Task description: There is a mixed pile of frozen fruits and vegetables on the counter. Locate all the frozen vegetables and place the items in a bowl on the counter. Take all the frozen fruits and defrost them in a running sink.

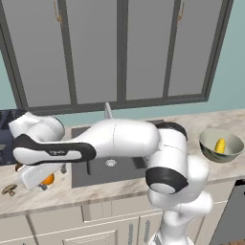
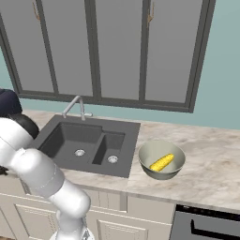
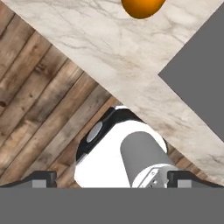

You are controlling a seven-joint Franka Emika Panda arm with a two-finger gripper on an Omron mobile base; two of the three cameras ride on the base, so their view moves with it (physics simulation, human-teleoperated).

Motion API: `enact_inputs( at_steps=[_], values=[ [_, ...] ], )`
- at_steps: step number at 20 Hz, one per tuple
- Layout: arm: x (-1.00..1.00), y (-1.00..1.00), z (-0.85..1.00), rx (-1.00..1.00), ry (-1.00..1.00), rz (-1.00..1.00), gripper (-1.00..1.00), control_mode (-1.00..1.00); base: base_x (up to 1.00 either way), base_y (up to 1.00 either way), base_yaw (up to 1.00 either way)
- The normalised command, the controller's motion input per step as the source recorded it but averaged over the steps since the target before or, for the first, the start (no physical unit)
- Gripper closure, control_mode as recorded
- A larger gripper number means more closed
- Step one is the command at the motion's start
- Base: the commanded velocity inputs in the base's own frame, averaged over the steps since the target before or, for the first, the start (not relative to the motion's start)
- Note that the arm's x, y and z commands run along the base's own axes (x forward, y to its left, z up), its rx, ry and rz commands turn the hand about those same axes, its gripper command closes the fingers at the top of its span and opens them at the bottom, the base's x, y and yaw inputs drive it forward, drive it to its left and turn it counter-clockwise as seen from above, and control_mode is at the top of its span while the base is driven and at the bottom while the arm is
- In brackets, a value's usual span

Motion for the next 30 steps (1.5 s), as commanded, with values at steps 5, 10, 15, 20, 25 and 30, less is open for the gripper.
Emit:
enact_inputs(
  at_steps=[5, 10, 15, 20, 25, 30],
  values=[
    [0.00, 0.35, -0.06, 0.01, 0.01, 0.13, -1.00, -1.00, 0.00, 0.00, 0.00],
    [-0.01, 0.27, -0.04, 0.00, 0.00, 0.19, -1.00, -1.00, 0.00, 0.00, 0.00],
    [0.05, 0.22, 0.00, 0.01, -0.01, 0.13, -1.00, -1.00, 0.00, 0.00, 0.00],
    [0.13, 0.07, -0.07, 0.04, 0.00, 0.01, -1.00, -1.00, 0.00, 0.00, 0.00],
    [0.04, 0.16, -0.16, 0.09, 0.02, 0.10, -1.00, -1.00, 0.00, 0.00, 0.00],
    [0.01, 0.21, -0.12, 0.09, 0.01, 0.16, -1.00, -1.00, 0.00, 0.00, 0.00]
  ],
)
